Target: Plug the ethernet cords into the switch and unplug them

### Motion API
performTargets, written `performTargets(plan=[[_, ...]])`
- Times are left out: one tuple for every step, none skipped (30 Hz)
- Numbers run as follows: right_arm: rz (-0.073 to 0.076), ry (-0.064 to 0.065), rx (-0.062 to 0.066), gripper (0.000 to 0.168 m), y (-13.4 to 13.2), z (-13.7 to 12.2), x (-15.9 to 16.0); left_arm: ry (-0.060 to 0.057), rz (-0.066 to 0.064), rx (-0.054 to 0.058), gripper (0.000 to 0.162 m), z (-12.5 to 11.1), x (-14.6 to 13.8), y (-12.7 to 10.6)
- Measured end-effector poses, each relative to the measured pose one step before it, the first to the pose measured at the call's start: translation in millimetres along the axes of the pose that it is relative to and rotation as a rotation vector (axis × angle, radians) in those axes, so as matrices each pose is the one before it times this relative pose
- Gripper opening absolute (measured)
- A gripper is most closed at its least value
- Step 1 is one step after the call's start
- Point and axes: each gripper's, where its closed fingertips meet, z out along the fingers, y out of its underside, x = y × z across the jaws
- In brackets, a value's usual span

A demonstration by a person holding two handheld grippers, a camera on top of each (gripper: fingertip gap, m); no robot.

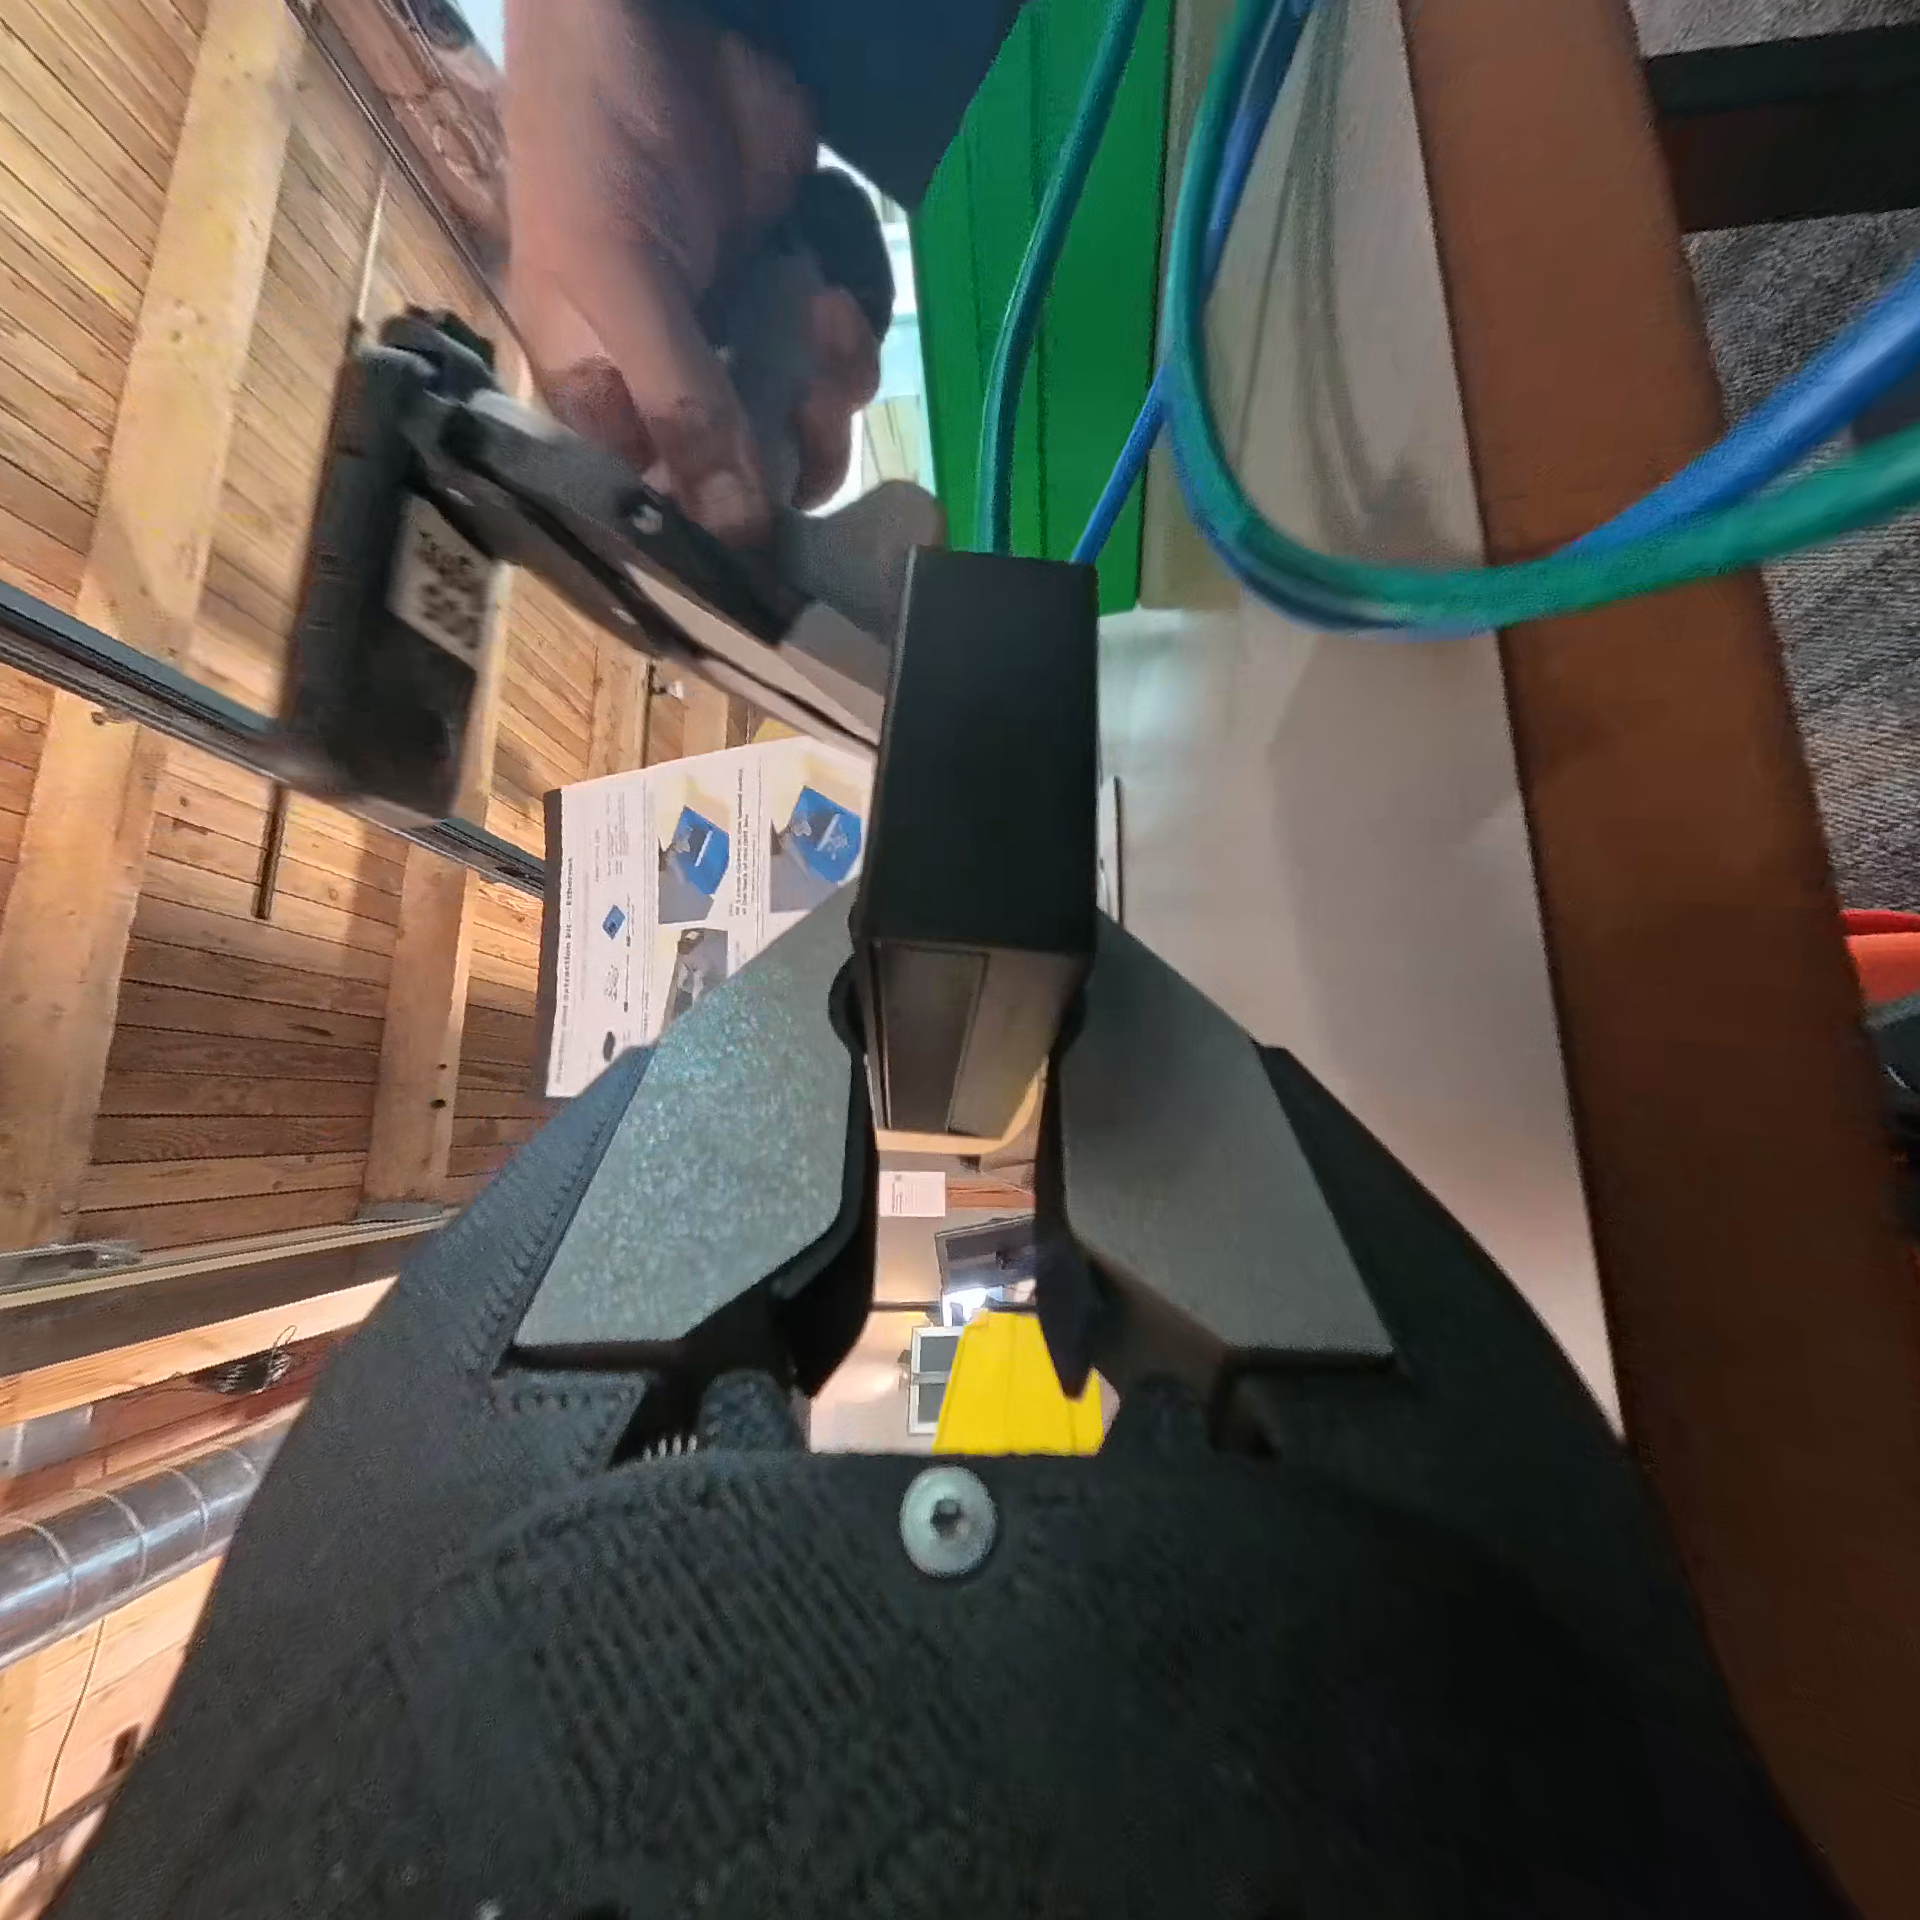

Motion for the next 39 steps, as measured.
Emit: performTargets(plan=[[0.0476, 0.0849, -0.0018, 0.009, 4.22, 1.53, 23.11, -0.0055, -0.0036, -0.0044, 0.028, 0.23, -0.75, 2.13], [0.0366, 0.0789, 0.0233, 0.009, -0.28, 0.1, 20.36, -0.0054, -0.0042, -0.0029, 0.028, -0.05, -1.65, 1.77], [0.025, 0.0522, 0.0488, 0.009, -4.85, -2.9, 13.88, -0.0099, -0.0014, -0.004, 0.028, -0.53, -3.02, 1.72], [0.0205, 0.0375, 0.0687, 0.008, -8.88, -6.93, 10.05, -0.0162, 0.0007, -0.0033, 0.028, -1.09, -4.83, 1.5], [0.0181, 0.0481, 0.0826, 0.008, -12.0, -10.51, 10.86, -0.0128, -0.0045, -0.0004, 0.027, -1.4, -5.14, 1.42], [0.0121, 0.061, 0.0896, 0.008, -13.93, -13.01, 12.16, -0.0107, -0.0065, -0.0041, 0.028, -1.54, -5.4, 2.38], [0.0074, 0.0517, 0.0852, 0.008, -14.03, -13.51, 10.33, -0.0179, -0.0019, -0.0082, 0.028, -1.51, -6.58, 3.4], [0.0067, 0.0326, 0.066, 0.008, -11.87, -12.11, 7.16, -0.015, 0.0, -0.0071, 0.028, -1.65, -6.06, 3.47], [0.0038, 0.032, 0.0413, 0.008, -8.51, -10.69, 6.26, -0.0057, 0.0016, -0.009, 0.028, -1.51, -4.45, 3.98], [-0.0059, 0.0611, 0.046, 0.008, -8.84, -11.25, 9.36, -0.0122, 0.007, -0.0091, 0.028, -1.93, -4.6, 4.09], [-0.0136, 0.0798, 0.0758, 0.008, -13.37, -13.98, 11.5, -0.0138, 0.0071, -0.0085, 0.028, -2.06, -4.66, 3.97], [-0.005, 0.0701, 0.0953, 0.008, -17.55, -16.23, 10.79, -0.0057, 0.0015, -0.0086, 0.028, -1.87, -3.52, 3.85], [0.0116, 0.0595, 0.1096, 0.008, -21.06, -17.58, 10.61, -0.0091, 0.0019, -0.0088, 0.028, -1.8, -3.94, 3.5], [0.0248, 0.0399, 0.1164, 0.008, -23.5, -17.23, 8.77, -0.0147, 0.0037, -0.006, 0.028, -1.7, -4.81, 2.69], [0.0323, 0.007, 0.0904, 0.007, -21.38, -13.81, 4.38, -0.0053, -0.0039, -0.0054, 0.028, -1.35, -3.98, 2.09], [0.0269, -0.0284, 0.0349, 0.007, -14.38, -8.03, -1.74, -0.0036, -0.0083, -0.0042, 0.028, -0.93, -3.51, 1.45], [0.0196, -0.0601, -0.0328, 0.007, -4.04, -2.14, -7.99, -0.0118, -0.0062, -0.0014, 0.028, -0.75, -4.2, 0.94], [0.0235, -0.0822, -0.0709, 0.007, 3.14, 0.99, -12.75, -0.0079, -0.0101, 0.0009, 0.028, -0.59, -3.42, 0.28], [0.0321, -0.0964, -0.036, 0.008, 0.55, 1.41, -16.38, -0.0012, -0.0105, -0.0013, 0.028, -0.2, -1.84, 0.24], [0.0413, -0.1236, 0.0216, 0.008, -6.34, 0.52, -21.2, -0.0053, 0.0003, 0.0027, 0.028, -0.22, -1.38, -0.15], [0.0531, -0.1467, 0.0303, 0.008, -8.24, 0.1, -24.24, -0.0059, 0.0067, 0.0029, 0.028, -0.29, -0.8, -0.19], [0.0553, -0.1455, 0.0099, 0.008, -6.32, 0.59, -23.0, 0.0002, 0.0028, 0.0051, 0.028, -0.78, 0.14, -0.72], [0.0427, -0.1464, -0.0047, 0.008, -5.0, 0.91, -22.82, 0.002, -0.003, 0.0116, 0.028, -1.42, 0.19, -1.75], [0.029, -0.1239, -0.0054, 0.008, -5.47, 1.39, -18.95, -0.0046, -0.0084, 0.0175, 0.028, -1.9, -1.13, -2.9], [0.016, -0.0615, 0.0123, 0.008, -8.36, 1.17, -8.93, -0.0093, -0.011, 0.0154, 0.028, -1.69, -2.04, -2.71], [0.0064, -0.0215, 0.0245, 0.008, -10.4, 0.36, -2.26, -0.0112, -0.0098, 0.0077, 0.028, -1.09, -2.4, -1.83], [0.008, -0.0144, 0.0221, 0.008, -10.92, -0.33, -0.28, -0.0155, -0.0026, 0.0065, 0.028, -0.77, -2.88, -1.46], [0.0105, 0.0017, 0.0255, 0.008, -12.2, -1.27, 3.5, -0.0137, 0.0026, 0.0053, 0.028, -0.61, -2.83, -1.13], [0.004, 0.0255, 0.0296, 0.008, -13.06, -2.2, 8.01, -0.0079, 0.005, -0.0021, 0.027, -0.32, -2.04, 0.01], [-0.0059, 0.0384, 0.0213, 0.008, -11.81, -2.4, 10.98, -0.0077, 0.0044, -0.004, 0.027, -0.37, -2.14, 0.6], [-0.0097, 0.0459, 0.0087, 0.008, -9.62, -1.94, 13.41, -0.0092, 0.0011, -0.0023, 0.027, -0.67, -2.59, 0.55], [-0.0091, 0.051, 0.0025, 0.008, -7.74, -1.6, 15.74, -0.0049, -0.0027, 0.0003, 0.027, -0.87, -2.28, 0.37], [-0.0106, 0.049, -0.0077, 0.008, -5.41, -0.65, 16.76, -0.0031, -0.0046, -0.0008, 0.027, -0.86, -2.19, 0.62], [-0.0142, 0.0402, -0.0198, 0.008, -2.36, 0.65, 16.24, -0.0085, 0.0004, -0.0015, 0.027, -0.95, -3.1, 0.62], [-0.0184, 0.0322, -0.0221, 0.008, -0.45, 1.64, 15.0, -0.0089, 0.0051, -0.0038, 0.027, -0.88, -3.53, 0.97], [-0.0259, 0.0368, -0.0246, 0.008, 1.79, 2.53, 15.43, -0.0056, 0.005, -0.0067, 0.027, -0.71, -3.24, 1.58], [-0.026, 0.0483, -0.0319, 0.009, 5.35, 3.18, 16.55, -0.0037, 0.0043, -0.0075, 0.027, -0.49, -2.7, 2.08], [-0.0135, 0.0514, -0.0339, 0.009, 8.14, 3.81, 16.54, -0.004, 0.0037, -0.009, 0.027, -0.47, -1.88, 2.77], [-0.006, 0.0381, -0.0388, 0.008, 11.35, 4.82, 14.22, 0.0015, -0.0011, -0.0107, 0.027, -0.16, -0.28, 3.23]])
